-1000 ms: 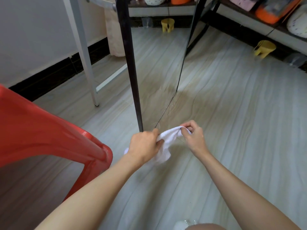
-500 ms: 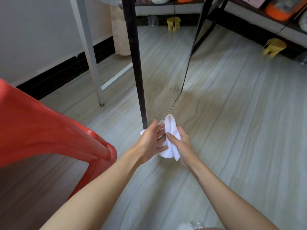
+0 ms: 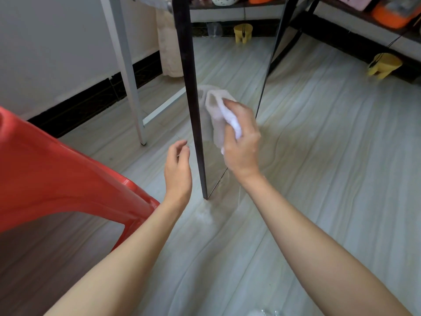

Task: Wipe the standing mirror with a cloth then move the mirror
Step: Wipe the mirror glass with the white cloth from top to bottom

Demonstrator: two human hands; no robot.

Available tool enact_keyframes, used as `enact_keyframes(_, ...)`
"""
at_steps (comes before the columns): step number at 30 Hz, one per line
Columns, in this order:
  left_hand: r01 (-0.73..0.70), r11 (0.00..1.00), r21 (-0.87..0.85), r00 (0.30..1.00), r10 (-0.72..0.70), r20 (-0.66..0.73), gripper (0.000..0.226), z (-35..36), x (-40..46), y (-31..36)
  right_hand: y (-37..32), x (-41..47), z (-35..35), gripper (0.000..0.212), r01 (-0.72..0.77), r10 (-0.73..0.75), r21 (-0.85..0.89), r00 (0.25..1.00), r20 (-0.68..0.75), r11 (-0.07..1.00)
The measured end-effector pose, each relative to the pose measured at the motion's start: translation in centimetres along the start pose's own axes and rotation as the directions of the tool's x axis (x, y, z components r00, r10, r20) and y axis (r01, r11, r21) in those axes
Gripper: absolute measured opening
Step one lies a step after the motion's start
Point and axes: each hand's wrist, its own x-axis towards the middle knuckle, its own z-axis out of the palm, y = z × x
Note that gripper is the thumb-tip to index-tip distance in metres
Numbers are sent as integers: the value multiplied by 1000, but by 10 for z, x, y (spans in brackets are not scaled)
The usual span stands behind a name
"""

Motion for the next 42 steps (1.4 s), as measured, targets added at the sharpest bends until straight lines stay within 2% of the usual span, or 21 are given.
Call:
enact_keyframes(3,-32,994,-103,991,46,128,34,2,6,12,12,-15,18,30,30,-30,8,996,83,1000)
enact_keyframes(6,-27,995,-100,988,42,146,39,3,7,13,51,-56,23,26,-114,133,-88,960,247,990)
enact_keyframes(8,-21,996,-86,989,33,147,40,3,7,11,79,-79,17,30,-322,341,-114,855,391,940)
enact_keyframes(10,-50,996,-68,988,59,142,47,3,8,7,95,-86,8,28,-416,463,-207,754,467,886)
enact_keyframes(11,-82,996,-45,984,88,154,53,3,9,5,97,-84,4,27,-414,486,-255,753,443,874)
enact_keyframes(13,-155,988,-2,972,153,178,67,4,9,4,90,-68,-1,32,-386,454,-258,837,307,886)
enact_keyframes(16,-224,973,47,964,215,154,70,6,8,5,52,-28,-1,31,-365,365,-9,929,64,931)
enact_keyframes(19,-249,966,69,961,238,140,60,8,7,5,23,0,13,22,-276,295,189,952,-79,942)
enact_keyframes(22,-233,969,77,965,221,145,60,7,9,0,30,-12,35,26,-332,357,201,929,-102,922)
enact_keyframes(24,-240,967,90,965,227,129,40,7,10,1,52,-33,44,26,-484,492,102,868,-68,869)
enact_keyframes(25,-241,966,96,966,230,116,39,8,9,2,66,-44,45,22,-590,591,50,807,-7,806)
enact_keyframes(27,-242,964,114,967,230,108,41,8,9,4,87,-58,43,20,-805,795,49,592,129,591)
enact_keyframes(28,-243,964,111,967,231,111,40,8,9,5,97,-62,41,22,-867,853,12,492,174,498)
enact_keyframes(29,-249,962,110,965,236,117,39,7,8,7,103,-63,38,21,-888,880,-71,436,188,455)
enact_keyframes(30,-258,960,108,962,244,123,39,6,9,10,105,-62,35,20,-881,889,-139,432,152,452)
enact_keyframes(31,-275,956,107,957,260,131,40,6,10,12,103,-57,31,20,-864,876,-140,478,72,483)
enact_keyframes(33,-311,941,133,946,293,139,42,6,11,15,87,-35,21,14,-782,780,-24,623,-60,623)
enact_keyframes(35,-344,920,185,936,322,140,45,7,12,15,63,-5,12,9,-647,655,103,746,-123,756)
enact_keyframes(37,-366,904,221,930,345,128,44,8,13,13,39,21,12,12,-514,537,161,826,-171,842)
enact_keyframes(39,-396,882,255,918,378,117,41,9,13,13,22,30,17,11,-381,422,220,888,-183,898)
enact_keyframes(42,-426,852,305,904,417,98,42,11,11,12,18,8,27,41,-212,224,159,973,-62,964)
